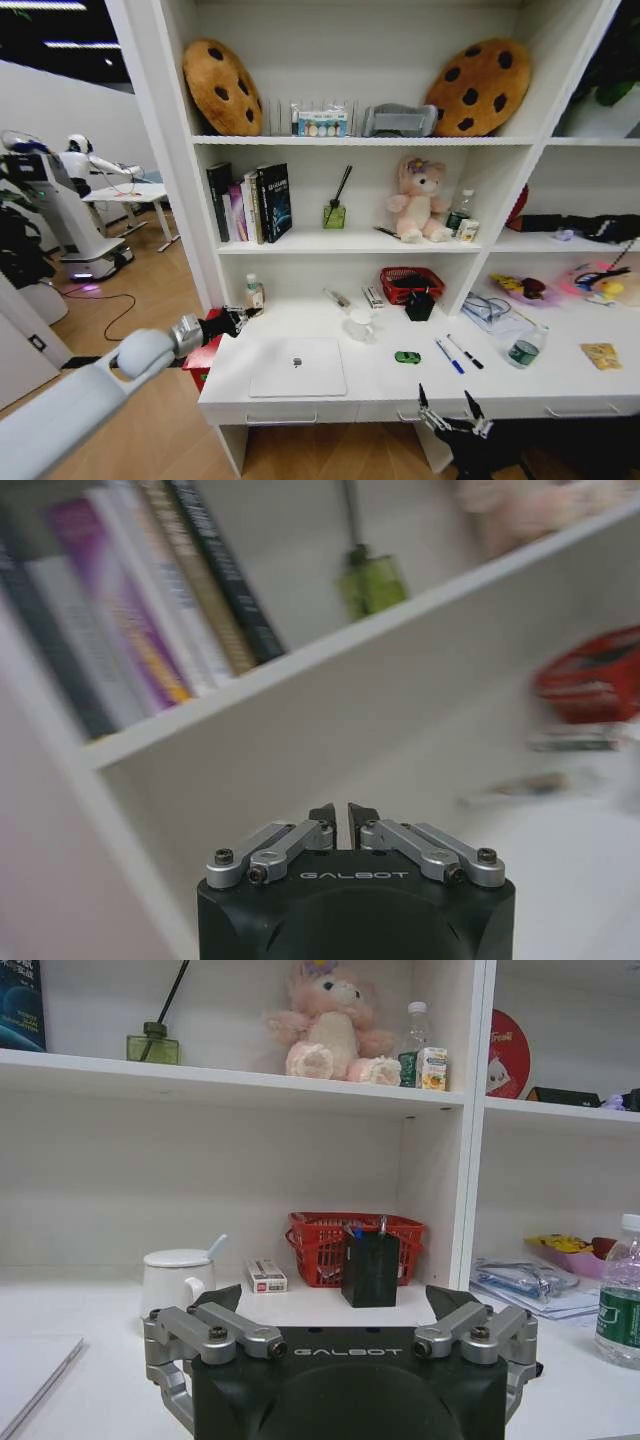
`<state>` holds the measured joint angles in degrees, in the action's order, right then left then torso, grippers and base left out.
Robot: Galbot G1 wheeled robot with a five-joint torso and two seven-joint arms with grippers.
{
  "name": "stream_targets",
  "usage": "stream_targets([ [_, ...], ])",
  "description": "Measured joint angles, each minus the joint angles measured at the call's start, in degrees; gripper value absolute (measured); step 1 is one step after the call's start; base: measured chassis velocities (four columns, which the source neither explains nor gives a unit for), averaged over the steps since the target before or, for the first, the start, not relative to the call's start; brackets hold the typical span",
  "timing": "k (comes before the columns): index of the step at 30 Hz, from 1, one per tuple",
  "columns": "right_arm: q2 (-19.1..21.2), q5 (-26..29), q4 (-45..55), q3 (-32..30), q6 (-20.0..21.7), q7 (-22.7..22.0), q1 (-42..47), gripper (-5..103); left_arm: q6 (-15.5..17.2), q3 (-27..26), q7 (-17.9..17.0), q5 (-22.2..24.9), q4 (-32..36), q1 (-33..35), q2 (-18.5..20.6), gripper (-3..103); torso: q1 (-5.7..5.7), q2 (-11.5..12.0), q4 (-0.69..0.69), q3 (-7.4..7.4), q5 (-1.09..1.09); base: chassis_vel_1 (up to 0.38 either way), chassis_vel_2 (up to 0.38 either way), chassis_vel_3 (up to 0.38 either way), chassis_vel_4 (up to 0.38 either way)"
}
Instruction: Organize the objects on the table.
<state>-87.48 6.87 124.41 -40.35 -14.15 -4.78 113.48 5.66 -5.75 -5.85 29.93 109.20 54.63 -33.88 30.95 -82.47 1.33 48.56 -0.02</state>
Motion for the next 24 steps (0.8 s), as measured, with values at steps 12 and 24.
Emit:
stream_targets([
  [12,1.0,2.9,-0.7,-2.3,1.2,-1.0,-2.9,100,10.3,-18.6,-20.3,14.0,10.6,16.5,-4.6,49,0.01,0.0,0.01,0.01,0.02,0.000,0.000,0.000,0.000],
  [24,2.6,3.8,-1.4,-1.7,0.8,-3.5,-4.8,100,9.9,-42.4,-12.7,0.9,20.5,40.7,-19.0,92,0.00,0.0,-0.03,0.00,0.01,0.000,0.000,0.000,0.000],
])
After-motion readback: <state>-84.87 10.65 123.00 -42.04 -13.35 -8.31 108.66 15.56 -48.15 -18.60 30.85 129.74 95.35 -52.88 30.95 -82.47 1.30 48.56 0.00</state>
